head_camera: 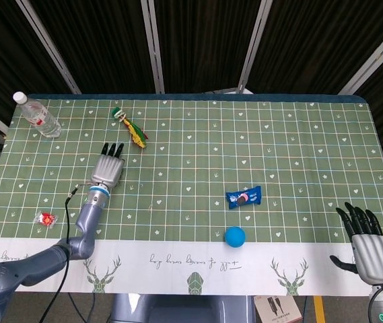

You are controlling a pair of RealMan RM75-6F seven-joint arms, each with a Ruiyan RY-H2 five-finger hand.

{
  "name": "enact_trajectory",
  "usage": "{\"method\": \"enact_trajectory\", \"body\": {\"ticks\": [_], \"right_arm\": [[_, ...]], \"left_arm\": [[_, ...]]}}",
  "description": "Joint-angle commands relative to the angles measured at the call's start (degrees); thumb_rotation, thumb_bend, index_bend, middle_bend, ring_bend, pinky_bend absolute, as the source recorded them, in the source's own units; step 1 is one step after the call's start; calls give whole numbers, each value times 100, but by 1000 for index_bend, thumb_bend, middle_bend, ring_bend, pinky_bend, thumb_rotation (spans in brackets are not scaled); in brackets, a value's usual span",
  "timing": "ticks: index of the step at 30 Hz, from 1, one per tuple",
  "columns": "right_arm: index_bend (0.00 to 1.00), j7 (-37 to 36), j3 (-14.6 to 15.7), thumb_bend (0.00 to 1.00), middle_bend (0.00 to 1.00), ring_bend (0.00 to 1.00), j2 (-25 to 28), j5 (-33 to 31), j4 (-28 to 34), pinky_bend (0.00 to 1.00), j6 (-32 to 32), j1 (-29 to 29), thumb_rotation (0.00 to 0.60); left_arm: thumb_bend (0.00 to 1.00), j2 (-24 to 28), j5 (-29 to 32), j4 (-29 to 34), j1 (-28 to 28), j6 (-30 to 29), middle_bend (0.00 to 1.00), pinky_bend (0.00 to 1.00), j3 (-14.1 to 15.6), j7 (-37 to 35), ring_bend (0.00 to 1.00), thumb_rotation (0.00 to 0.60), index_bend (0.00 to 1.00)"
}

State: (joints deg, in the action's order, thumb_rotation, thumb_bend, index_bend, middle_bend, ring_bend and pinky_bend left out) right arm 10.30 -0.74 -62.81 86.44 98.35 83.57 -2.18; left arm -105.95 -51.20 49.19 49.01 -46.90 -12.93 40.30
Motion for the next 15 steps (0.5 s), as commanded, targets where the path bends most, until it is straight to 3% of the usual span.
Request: {"method": "enact_trajectory", "body": {"ticks": [1,15], "right_arm": [[94,-12,0,25,0,0,3,-7,6,26,-8,-1,600],[94,-25,8,26,0,0,14,1,24,26,-18,-3,600]], "left_arm": [[345,-3,5,2,6,1,0,0,-5,-10,0,600,511],[347,-3,62,-15,11,6,0,0,5,8,0,600,457]]}}
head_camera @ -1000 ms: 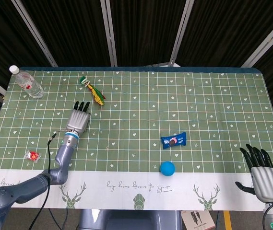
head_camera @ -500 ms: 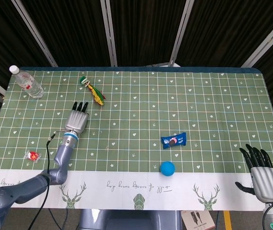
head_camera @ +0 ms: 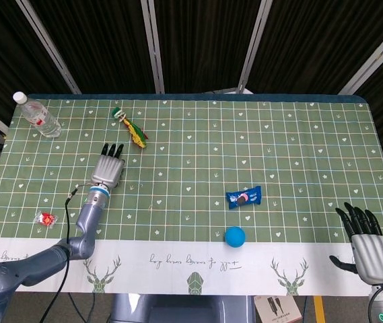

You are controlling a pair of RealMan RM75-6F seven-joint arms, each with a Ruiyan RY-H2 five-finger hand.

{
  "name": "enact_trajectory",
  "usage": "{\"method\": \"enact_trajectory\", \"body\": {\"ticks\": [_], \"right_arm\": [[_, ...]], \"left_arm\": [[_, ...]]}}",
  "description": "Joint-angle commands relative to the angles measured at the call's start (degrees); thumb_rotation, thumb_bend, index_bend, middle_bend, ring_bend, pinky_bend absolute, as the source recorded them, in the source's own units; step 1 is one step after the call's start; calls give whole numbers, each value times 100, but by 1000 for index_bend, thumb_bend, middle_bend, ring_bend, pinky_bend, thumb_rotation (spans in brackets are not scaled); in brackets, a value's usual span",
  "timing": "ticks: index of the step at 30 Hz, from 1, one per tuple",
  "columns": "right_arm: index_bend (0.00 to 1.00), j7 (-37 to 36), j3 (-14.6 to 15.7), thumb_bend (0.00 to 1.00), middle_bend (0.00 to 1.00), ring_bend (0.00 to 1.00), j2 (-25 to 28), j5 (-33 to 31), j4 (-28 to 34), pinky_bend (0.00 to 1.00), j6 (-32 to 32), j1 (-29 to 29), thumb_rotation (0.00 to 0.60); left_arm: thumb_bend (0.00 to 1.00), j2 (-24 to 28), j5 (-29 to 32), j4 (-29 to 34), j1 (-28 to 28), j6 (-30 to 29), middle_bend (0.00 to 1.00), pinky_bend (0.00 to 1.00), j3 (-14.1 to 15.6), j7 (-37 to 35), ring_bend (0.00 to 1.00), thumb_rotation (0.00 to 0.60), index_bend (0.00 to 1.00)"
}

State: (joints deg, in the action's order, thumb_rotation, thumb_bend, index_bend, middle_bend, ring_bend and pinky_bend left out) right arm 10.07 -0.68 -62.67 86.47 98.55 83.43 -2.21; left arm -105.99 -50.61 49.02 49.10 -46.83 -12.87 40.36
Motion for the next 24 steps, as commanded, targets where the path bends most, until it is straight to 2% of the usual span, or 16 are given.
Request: {"method": "enact_trajectory", "body": {"ticks": [1,4,11,18,24], "right_arm": [[94,1,2,27,0,0,2,-2,4,26,-5,-1,600],[94,3,3,25,0,0,1,0,7,26,-3,1,600],[94,-4,0,25,0,0,3,-6,7,26,-7,-1,600],[95,-9,1,26,0,0,3,5,7,26,5,2,600],[94,1,-1,27,0,0,-2,12,2,26,16,4,600]], "left_arm": [[347,1,7,6,4,0,0,0,-3,3,0,600,467],[350,0,30,28,6,10,0,0,-2,14,0,600,498],[431,24,45,129,11,28,0,0,1,-8,0,600,564],[440,116,11,322,13,-36,0,0,-23,-74,0,600,578],[439,288,-22,845,-67,-288,0,0,-250,-504,0,600,585]]}}
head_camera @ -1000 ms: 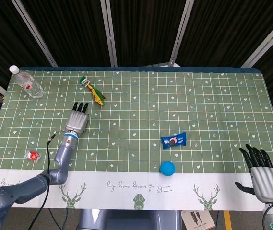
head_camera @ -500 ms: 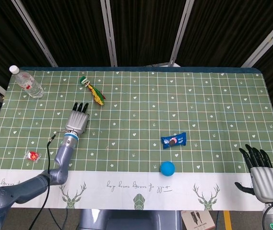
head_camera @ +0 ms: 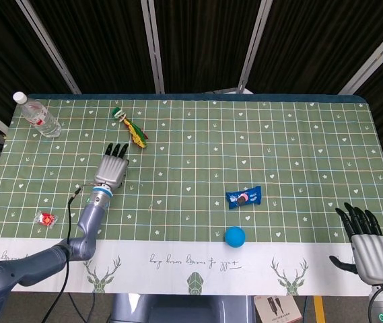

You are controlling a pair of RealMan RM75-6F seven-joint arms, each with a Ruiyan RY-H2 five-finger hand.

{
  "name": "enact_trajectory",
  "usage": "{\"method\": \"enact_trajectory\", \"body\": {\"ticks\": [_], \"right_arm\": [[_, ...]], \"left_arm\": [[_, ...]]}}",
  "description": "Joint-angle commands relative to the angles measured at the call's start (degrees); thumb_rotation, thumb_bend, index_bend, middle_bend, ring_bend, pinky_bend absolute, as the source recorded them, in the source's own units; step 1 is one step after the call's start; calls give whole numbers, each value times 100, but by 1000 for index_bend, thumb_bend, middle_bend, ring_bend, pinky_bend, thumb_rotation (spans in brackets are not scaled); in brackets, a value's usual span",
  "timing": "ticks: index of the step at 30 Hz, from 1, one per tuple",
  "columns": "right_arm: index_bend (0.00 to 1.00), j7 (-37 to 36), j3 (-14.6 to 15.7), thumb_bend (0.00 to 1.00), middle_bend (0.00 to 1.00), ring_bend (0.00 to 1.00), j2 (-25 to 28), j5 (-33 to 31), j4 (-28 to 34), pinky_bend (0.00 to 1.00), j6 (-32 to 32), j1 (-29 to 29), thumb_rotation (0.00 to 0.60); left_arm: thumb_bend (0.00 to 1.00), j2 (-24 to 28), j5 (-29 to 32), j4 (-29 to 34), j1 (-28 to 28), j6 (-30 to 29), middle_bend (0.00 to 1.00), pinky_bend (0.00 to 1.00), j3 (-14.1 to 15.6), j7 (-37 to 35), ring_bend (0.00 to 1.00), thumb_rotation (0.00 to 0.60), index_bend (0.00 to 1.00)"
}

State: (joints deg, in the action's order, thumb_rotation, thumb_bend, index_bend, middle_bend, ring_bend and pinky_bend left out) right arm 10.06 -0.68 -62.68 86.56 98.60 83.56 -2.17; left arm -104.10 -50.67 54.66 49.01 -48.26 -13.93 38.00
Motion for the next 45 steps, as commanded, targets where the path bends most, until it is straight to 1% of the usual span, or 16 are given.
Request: {"method": "enact_trajectory", "body": {"ticks": [1,4,7,12,16,23,31,34,40,45], "right_arm": [[94,3,-2,26,0,0,-4,4,-5,26,5,0,600],[94,10,-4,25,0,0,-9,8,-12,26,12,1,600],[95,24,-4,26,0,0,-17,19,-18,26,24,3,600],[94,39,-3,27,0,0,-28,28,-21,26,36,7,600],[94,54,-7,26,0,0,-35,29,-30,26,46,9,600],[95,82,-9,25,0,0,-54,38,-37,26,58,10,600],[97,107,-25,27,0,0,-73,8,-49,26,50,6,600],[96,129,-28,25,0,0,-84,8,-48,26,50,3,600],[96,156,-34,26,0,0,-103,-8,-34,25,56,7,600],[96,173,-44,26,0,0,-111,-30,-29,26,56,7,600]], "left_arm": [[440,130,-30,389,-87,-204,0,0,-190,-376,0,600,585],[442,250,-25,857,-241,-412,0,0,-367,-830,0,600,583],[442,364,-120,1249,-377,-622,0,0,-473,-1212,0,600,581],[441,568,-307,1811,-605,-843,0,0,-522,-1760,0,600,590],[441,728,-375,2339,-873,-983,0,0,-564,-2362,0,600,595],[443,850,-520,2813,-1160,-949,0,0,-528,-3244,0,600,612],[444,927,-1171,3065,-1382,-796,0,0,-224,-4239,0,600,617],[444,886,-1432,3016,-1438,-819,0,0,-116,-4543,0,600,618],[446,773,-1735,2908,-1473,-860,0,0,6,-4895,0,600,623],[447,621,-1771,2812,-1452,-844,0,0,41,-4999,0,600,623]]}}
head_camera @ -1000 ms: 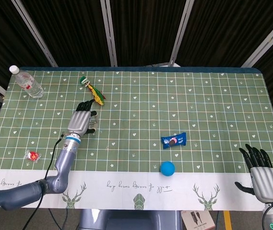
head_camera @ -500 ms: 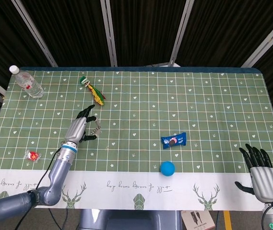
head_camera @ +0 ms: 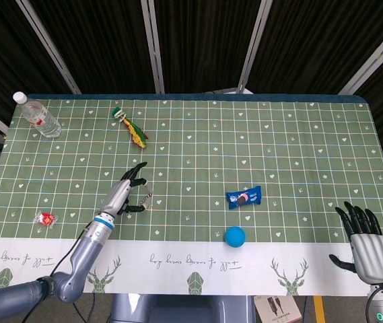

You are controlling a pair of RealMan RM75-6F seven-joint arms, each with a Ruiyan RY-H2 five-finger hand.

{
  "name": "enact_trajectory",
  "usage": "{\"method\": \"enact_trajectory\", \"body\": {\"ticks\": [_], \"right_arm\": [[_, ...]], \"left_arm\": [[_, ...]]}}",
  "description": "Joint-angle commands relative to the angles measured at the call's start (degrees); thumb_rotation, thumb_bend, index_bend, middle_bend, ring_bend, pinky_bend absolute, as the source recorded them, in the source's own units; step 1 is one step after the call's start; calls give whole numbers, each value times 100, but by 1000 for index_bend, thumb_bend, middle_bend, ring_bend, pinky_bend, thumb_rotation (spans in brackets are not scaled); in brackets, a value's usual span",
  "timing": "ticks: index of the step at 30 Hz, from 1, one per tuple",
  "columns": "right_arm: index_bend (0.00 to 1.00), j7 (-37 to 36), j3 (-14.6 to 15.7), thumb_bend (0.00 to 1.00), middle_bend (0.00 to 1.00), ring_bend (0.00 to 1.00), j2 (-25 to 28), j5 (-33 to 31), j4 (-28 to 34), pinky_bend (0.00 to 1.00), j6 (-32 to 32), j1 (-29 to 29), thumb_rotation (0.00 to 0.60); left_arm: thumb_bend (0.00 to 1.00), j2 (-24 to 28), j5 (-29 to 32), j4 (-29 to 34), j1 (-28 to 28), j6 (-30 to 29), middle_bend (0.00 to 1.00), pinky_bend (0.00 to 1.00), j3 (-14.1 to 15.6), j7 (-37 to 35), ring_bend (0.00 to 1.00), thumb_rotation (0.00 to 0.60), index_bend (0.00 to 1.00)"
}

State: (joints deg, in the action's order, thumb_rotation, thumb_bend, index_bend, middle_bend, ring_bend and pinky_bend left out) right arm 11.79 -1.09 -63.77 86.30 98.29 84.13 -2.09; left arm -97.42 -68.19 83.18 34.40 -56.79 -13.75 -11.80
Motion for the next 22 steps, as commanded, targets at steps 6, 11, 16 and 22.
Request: {"method": "enact_trajectory", "body": {"ticks": [6,11,16,22], "right_arm": [[96,-10,-9,24,0,0,-2,-32,-6,26,-37,-16,600],[96,-45,-4,26,0,0,17,-29,-1,26,-35,-11,600],[96,-61,5,25,0,0,27,-19,2,27,-31,-5,600],[96,-69,9,26,0,0,36,-23,6,26,-29,0,600]], "left_arm": [[446,-205,-75,-216,74,68,0,0,93,16,0,600,627],[446,-323,-61,-334,127,118,0,0,79,2,0,600,627],[446,-411,-62,-428,170,129,0,0,58,14,0,600,627],[447,-481,4,-544,209,168,0,0,17,36,0,600,627]]}}
